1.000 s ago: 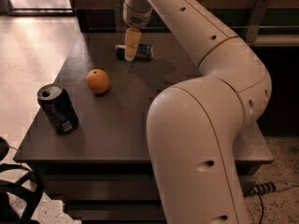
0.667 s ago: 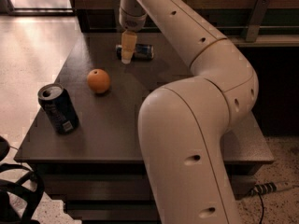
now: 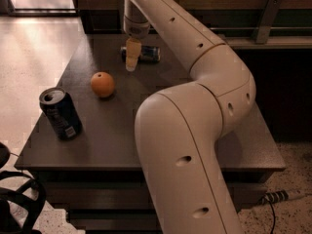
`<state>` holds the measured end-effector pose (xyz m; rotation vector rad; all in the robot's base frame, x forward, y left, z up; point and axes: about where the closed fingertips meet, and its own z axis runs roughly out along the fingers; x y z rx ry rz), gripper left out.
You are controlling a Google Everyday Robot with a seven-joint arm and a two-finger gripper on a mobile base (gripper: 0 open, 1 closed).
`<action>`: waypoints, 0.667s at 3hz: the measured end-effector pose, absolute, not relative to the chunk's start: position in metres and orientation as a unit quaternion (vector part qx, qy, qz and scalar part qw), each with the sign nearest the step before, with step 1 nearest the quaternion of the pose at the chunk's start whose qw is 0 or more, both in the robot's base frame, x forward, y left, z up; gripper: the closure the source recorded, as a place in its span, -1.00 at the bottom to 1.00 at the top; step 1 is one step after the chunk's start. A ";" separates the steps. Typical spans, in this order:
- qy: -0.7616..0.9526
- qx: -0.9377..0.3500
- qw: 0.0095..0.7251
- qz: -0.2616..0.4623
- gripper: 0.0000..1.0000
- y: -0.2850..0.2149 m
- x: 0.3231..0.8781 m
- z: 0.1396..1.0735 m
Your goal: Place redbull can upright
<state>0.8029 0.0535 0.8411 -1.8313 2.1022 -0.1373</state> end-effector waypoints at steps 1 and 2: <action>0.742 -0.646 0.173 -0.048 -0.72 0.055 0.804 0.838; 0.741 -0.647 0.173 -0.047 -0.11 0.057 0.806 0.832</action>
Offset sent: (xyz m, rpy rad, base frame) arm 0.0012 0.0012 -0.0034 -0.0003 0.0018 0.0000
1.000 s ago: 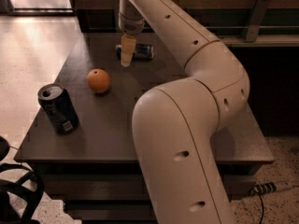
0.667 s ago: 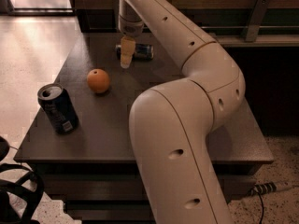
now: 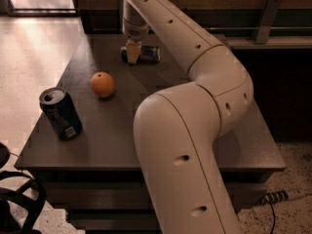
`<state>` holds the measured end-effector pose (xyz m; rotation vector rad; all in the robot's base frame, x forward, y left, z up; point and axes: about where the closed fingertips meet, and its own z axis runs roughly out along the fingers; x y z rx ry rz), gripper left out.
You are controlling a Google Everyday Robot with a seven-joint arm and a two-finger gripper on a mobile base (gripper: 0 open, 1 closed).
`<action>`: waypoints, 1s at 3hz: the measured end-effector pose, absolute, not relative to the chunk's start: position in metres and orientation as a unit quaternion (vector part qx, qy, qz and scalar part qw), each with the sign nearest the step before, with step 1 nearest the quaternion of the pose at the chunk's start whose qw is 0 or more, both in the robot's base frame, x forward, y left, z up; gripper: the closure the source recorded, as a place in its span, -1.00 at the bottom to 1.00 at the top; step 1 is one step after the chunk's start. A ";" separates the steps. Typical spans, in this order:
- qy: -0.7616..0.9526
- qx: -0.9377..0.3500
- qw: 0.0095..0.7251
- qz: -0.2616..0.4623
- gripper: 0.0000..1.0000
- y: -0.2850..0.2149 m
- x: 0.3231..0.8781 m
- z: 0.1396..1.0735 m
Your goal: Place redbull can upright
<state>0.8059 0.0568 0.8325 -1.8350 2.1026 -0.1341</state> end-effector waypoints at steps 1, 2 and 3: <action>0.741 -0.647 0.172 -0.047 0.38 0.058 0.807 0.829; 0.741 -0.648 0.172 -0.046 0.84 0.059 0.808 0.827; 0.736 -0.653 0.175 -0.041 1.00 0.060 0.807 0.826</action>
Offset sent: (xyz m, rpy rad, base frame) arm 0.0008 0.0011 -0.0029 -0.0001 0.0011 0.0010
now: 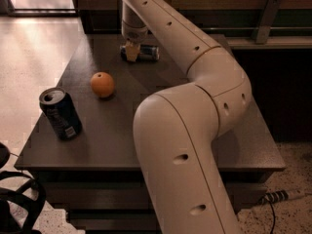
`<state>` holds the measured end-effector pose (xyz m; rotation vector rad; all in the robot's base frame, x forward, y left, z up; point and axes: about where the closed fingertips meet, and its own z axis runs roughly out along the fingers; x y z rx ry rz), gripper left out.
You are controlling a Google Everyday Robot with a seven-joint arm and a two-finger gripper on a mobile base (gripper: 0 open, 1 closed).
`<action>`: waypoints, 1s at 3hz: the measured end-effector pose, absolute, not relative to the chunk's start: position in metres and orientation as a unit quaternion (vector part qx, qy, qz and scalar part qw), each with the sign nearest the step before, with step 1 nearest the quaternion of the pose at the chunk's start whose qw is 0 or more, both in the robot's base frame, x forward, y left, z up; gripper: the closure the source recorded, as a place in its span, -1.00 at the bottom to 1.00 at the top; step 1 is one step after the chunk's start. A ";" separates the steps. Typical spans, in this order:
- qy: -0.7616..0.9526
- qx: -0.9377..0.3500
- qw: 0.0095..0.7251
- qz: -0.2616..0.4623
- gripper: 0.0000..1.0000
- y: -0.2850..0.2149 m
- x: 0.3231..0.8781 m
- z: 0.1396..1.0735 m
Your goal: Place redbull can upright
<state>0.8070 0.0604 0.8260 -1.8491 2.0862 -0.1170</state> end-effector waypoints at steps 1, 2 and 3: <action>0.720 -0.668 0.188 -0.023 1.00 0.060 0.801 0.836; 0.703 -0.678 0.216 0.003 1.00 0.040 0.779 0.873; 0.680 -0.686 0.256 0.037 1.00 0.023 0.762 0.907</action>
Offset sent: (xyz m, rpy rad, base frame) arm -0.0545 -0.0401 0.0823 0.1293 -0.0238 0.1172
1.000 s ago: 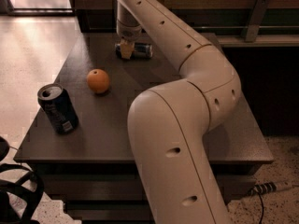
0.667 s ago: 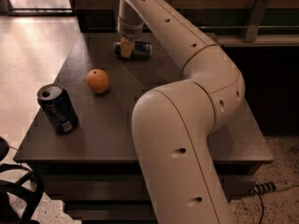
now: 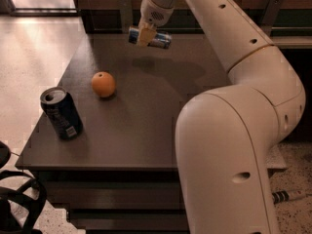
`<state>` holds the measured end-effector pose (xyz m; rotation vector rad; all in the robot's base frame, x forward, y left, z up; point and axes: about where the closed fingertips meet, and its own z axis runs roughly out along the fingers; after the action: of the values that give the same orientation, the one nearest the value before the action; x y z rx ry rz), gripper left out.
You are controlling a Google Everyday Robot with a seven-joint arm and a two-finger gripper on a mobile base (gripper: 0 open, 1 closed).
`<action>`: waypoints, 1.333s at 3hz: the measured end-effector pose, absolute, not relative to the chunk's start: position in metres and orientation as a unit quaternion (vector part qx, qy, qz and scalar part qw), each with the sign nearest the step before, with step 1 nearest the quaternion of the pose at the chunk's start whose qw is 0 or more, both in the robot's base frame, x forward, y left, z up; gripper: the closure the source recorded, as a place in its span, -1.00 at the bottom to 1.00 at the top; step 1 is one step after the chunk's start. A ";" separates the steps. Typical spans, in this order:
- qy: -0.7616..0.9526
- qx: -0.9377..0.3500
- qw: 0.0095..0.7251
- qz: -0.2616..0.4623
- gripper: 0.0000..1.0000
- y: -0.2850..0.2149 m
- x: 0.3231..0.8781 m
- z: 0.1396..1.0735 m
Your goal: Place redbull can upright
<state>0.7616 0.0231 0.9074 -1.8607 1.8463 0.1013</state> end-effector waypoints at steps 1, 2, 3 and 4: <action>0.661 -0.690 0.289 0.059 1.00 0.013 0.752 0.932; 0.639 -0.686 0.340 0.076 1.00 0.001 0.752 0.958; 0.625 -0.674 0.384 0.089 1.00 -0.010 0.751 0.977; 0.615 -0.648 0.436 0.110 1.00 -0.020 0.747 0.990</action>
Offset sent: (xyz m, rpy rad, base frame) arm -0.0085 -0.0511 0.0977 0.3104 -0.1773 0.0975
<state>0.7470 -0.0195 0.9899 -1.6114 1.5312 0.2727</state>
